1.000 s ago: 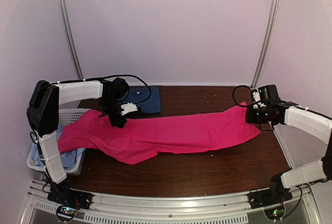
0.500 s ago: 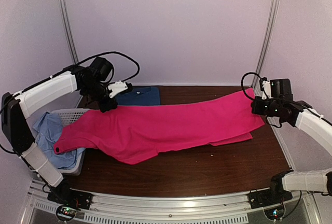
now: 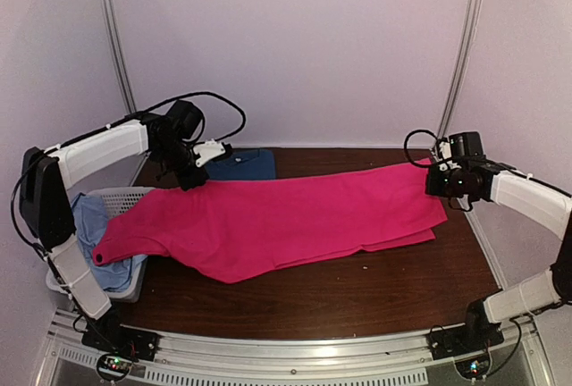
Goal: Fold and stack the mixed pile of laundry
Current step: Fold the flattened trousers at the center of the board.
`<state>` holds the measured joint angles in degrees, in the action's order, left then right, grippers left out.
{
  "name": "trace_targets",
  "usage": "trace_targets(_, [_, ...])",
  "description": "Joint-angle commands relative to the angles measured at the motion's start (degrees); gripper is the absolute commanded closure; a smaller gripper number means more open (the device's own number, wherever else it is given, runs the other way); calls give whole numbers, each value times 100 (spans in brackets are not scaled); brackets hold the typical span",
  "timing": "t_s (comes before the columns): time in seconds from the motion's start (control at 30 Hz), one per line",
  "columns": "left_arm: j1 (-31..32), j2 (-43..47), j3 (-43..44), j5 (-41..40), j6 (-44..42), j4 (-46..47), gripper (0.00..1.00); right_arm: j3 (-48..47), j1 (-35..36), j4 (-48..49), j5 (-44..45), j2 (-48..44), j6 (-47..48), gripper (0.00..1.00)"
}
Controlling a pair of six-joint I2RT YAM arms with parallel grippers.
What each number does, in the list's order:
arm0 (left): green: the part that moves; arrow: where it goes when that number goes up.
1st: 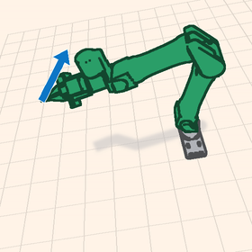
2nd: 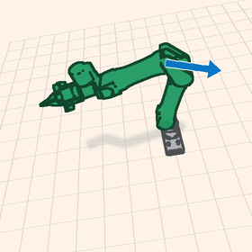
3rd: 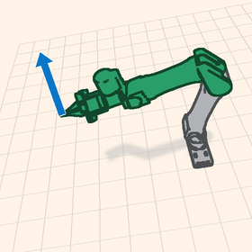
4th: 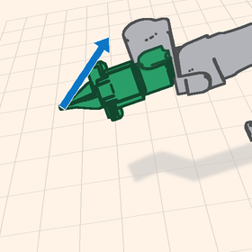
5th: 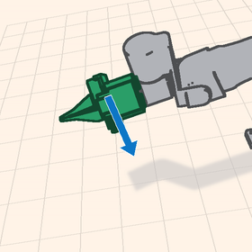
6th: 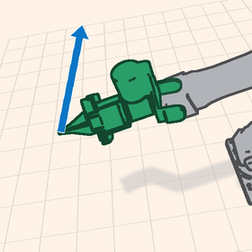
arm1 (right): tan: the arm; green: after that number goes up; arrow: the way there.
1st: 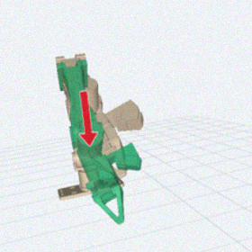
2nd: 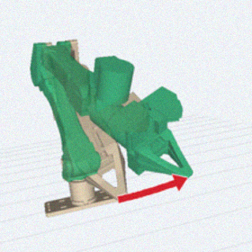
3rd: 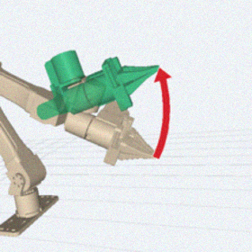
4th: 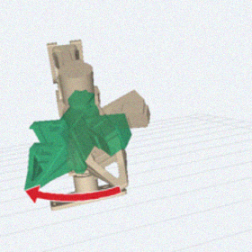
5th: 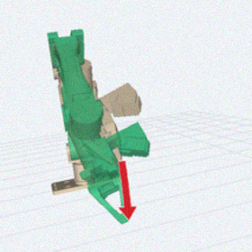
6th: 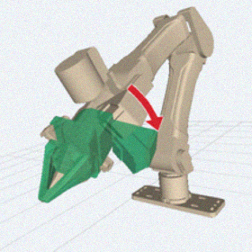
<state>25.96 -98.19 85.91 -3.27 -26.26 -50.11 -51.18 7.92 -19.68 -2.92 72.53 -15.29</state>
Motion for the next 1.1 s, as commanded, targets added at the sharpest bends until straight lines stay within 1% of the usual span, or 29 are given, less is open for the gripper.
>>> trace_targets(0.0, [-64,-273,6,-89,-92,229,100,143,-138,358,264,328,143,100])
trace_targets(0.07, [-64,-356,-4,-158,-89,270,100,97,-212,306,265,585,141,100])
trace_targets(0.13, [-64,-407,20,-209,-102,273,100,26,-264,204,232,628,140,100])
trace_targets(0.23, [-64,-405,14,-261,-129,273,100,-60,-291,32,191,442,153,100])
trace_targets(0.37, [-64,-350,-1,-227,-167,271,100,-233,-369,-473,219,153,184,100])
trace_targets(0.47, [-64,-306,-22,-175,-178,273,100,-260,-555,-552,150,45,219,100])
trace_targets(0.57, [-64,-419,38,-108,-192,267,100,-209,-714,-395,-37,320,226,100])
trace_targets(0.7, [-64,-639,109,-112,-184,211,100,-136,-717,19,-207,943,184,100])
trace_targets(0.8, [-64,-678,110,-129,-167,203,100,-90,-718,302,-244,1240,107,100])
trace_targets(1.07, [-64,-783,105,-318,-150,209,100,-120,-720,475,-454,1667,157,100])
